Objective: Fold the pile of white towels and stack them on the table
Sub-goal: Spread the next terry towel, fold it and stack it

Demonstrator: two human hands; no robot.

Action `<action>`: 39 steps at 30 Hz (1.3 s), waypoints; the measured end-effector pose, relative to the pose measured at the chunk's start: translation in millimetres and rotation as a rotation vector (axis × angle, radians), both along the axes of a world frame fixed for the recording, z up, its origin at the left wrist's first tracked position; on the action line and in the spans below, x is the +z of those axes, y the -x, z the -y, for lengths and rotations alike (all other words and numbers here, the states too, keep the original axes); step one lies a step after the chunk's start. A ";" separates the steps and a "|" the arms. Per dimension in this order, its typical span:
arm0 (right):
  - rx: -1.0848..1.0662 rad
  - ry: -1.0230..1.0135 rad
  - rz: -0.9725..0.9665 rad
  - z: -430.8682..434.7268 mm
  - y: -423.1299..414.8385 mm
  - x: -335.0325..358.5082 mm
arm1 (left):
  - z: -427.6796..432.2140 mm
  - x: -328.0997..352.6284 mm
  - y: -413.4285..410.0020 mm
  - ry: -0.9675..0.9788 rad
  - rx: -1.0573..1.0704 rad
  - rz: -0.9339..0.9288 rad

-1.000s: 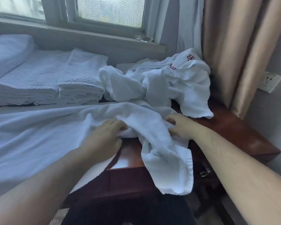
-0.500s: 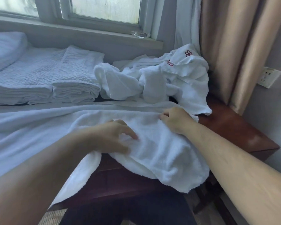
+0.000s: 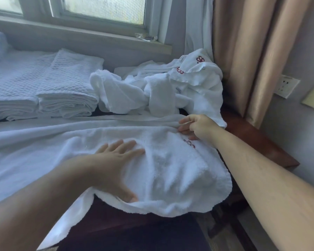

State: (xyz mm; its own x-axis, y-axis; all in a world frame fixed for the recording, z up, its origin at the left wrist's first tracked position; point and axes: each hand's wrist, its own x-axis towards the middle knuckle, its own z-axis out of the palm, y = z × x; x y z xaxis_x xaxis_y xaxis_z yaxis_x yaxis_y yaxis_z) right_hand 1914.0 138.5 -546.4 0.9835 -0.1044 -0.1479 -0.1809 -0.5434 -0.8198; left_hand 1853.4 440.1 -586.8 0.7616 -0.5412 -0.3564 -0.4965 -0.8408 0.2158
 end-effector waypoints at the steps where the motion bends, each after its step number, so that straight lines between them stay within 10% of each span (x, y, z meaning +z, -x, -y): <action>1: 0.004 0.005 0.011 -0.2 0.3 -0.9 | 1.9 0.4 0.3 0.020 0.026 0.008; 6: 0.091 0.356 0.148 -20.3 -3.5 -14.5 | 15.9 8.0 -4.8 0.263 0.148 0.261; 11: 0.256 0.748 0.047 -31.3 -4.5 -49.5 | -22.8 7.2 -4.5 0.179 -0.070 -0.022; 25: 0.077 0.631 0.334 -56.5 18.3 -55.4 | -11.7 -17.7 16.1 0.223 0.131 0.379; 31: -0.129 0.670 0.235 -40.4 1.6 -38.2 | -20.3 -6.5 -5.8 0.764 0.232 0.287; 39: -0.161 0.518 0.217 -68.0 -25.3 -46.1 | -13.2 -20.5 -44.7 0.151 0.244 0.394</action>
State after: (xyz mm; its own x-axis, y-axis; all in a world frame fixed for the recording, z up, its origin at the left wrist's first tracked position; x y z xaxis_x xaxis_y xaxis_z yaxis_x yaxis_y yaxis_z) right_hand 1939.2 206.5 -592.5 0.9514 -0.2599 0.1651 -0.1520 -0.8628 -0.4821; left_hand 1898.1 453.3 -607.4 0.9340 -0.3533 0.0533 -0.3570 -0.9167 0.1792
